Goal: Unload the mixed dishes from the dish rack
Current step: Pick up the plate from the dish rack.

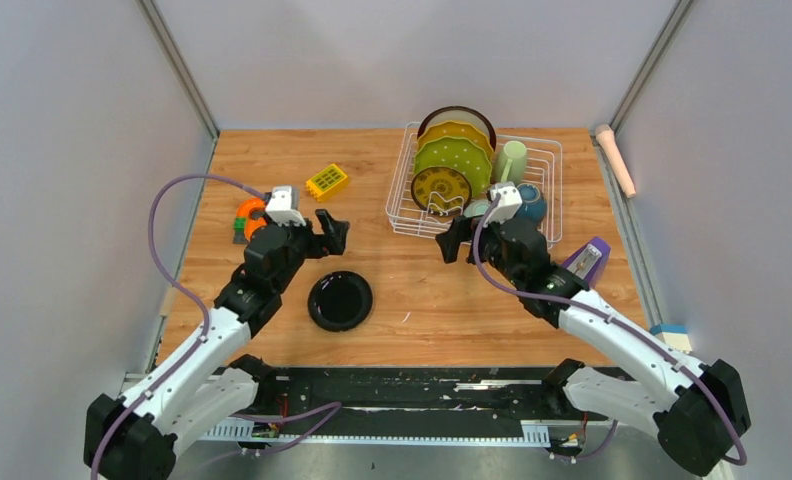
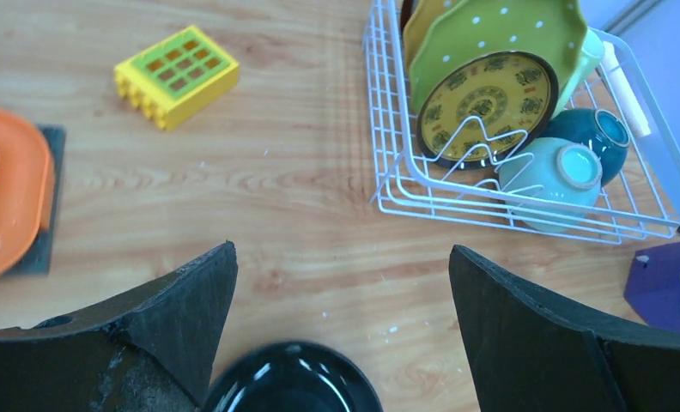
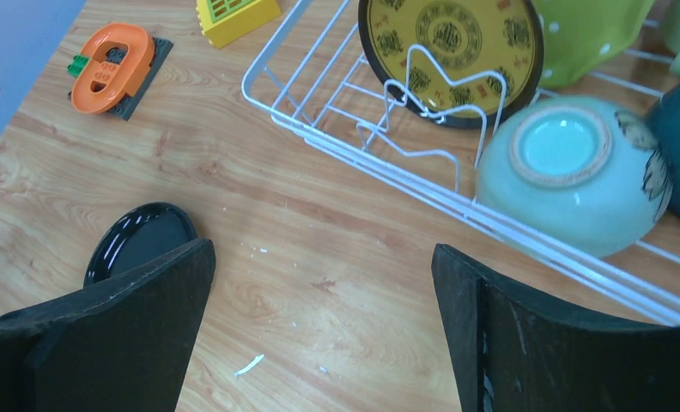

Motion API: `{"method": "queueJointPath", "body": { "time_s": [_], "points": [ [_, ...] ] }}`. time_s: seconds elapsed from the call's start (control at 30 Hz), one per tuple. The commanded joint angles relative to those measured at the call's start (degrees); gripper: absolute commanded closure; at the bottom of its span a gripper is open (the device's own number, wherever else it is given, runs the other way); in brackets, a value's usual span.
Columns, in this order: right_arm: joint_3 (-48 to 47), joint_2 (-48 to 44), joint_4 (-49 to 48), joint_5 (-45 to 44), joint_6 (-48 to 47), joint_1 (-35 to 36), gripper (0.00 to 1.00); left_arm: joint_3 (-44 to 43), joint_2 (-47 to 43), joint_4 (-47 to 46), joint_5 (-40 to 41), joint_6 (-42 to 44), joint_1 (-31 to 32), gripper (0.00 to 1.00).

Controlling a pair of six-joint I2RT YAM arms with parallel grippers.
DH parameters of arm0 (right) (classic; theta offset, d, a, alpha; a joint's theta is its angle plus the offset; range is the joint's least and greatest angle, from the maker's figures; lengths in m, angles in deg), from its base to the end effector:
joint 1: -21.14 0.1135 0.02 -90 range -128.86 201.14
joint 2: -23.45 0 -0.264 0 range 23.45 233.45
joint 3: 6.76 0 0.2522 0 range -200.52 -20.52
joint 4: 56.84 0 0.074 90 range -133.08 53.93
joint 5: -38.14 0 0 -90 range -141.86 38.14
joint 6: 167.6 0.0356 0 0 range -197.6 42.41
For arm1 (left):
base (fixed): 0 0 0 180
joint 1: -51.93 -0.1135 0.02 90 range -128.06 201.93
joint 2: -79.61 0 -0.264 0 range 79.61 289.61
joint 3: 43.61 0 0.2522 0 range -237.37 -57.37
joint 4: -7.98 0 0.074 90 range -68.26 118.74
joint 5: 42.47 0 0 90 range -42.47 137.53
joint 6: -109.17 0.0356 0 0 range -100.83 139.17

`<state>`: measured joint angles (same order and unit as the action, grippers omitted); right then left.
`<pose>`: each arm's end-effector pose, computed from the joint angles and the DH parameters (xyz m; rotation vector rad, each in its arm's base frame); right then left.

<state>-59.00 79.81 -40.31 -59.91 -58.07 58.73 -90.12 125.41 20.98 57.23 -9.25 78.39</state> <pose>0.1833 0.1348 0.2766 -0.2136 1.9524 0.5276 0.1770 -0.0814 0.2827 -0.1547 1.8075 -0.5356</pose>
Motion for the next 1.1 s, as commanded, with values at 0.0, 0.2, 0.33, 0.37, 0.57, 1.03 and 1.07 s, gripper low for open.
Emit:
{"method": "queueJointPath", "body": {
  "time_s": [0.0,0.2,0.33,0.37,0.57,1.03,1.07],
  "points": [
    [-6.76,4.48,-1.97,2.10,-6.36,-2.19,0.01,-1.27,6.39,-15.34,-6.98,11.87,-0.31,0.00],
    [-11.46,10.08,-2.22,8.99,-8.77,-8.13,0.01,5.25,9.85,-37.99,-7.78,12.09,-0.74,0.00],
    [-12.91,13.22,-4.00,17.69,-6.68,-13.36,0.04,15.43,12.20,-56.37,-3.06,12.76,-0.88,0.00],
    [-13.20,14.04,-4.60,19.28,-6.54,-14.19,0.05,15.34,12.73,-56.63,-2.29,13.17,-0.88,0.00],
    [-16.40,18.33,-5.62,23.11,-10.28,-14.97,0.06,11.64,22.47,-59.09,-1.65,18.77,-0.98,0.00],
    [-28.18,32.71,-4.15,34.12,-27.85,-22.10,0.12,5.51,37.76,-63.02,-6.65,25.31,-2.46,0.00],
    [-29.32,33.97,-3.60,34.59,-28.78,-22.50,0.12,5.24,38.88,-63.04,-7.02,25.49,-2.46,0.00]
  ]
}}
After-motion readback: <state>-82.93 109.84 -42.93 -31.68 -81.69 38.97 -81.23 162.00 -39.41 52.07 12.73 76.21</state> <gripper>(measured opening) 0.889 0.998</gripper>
